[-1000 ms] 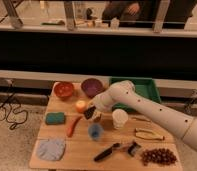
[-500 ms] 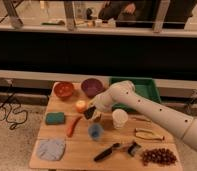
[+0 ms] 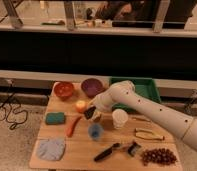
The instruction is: Place eraser in metal cup
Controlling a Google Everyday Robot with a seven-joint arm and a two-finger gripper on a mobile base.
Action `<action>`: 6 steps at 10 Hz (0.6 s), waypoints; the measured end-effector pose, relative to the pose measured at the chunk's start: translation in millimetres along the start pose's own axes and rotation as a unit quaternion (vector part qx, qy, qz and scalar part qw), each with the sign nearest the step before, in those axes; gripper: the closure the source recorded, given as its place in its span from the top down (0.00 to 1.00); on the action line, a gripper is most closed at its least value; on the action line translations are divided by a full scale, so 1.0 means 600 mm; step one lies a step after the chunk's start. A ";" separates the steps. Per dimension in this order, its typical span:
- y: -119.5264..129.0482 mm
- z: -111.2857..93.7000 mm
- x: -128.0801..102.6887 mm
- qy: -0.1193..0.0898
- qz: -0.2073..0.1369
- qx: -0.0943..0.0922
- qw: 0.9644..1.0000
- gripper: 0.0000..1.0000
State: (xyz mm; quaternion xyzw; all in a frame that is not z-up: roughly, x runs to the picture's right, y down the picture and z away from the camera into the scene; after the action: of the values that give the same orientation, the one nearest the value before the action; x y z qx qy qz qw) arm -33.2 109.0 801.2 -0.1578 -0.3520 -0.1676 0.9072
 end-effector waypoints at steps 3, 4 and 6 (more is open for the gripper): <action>0.000 0.000 0.000 0.000 0.000 0.000 1.000 0.61; 0.000 0.000 0.000 0.000 0.000 0.000 1.000 0.71; 0.000 0.000 0.000 0.000 0.000 0.000 1.000 0.80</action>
State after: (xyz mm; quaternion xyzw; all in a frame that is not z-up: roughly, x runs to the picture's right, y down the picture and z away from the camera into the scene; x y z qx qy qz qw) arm -32.9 109.1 801.3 -0.1578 -0.3519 -0.1675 0.9073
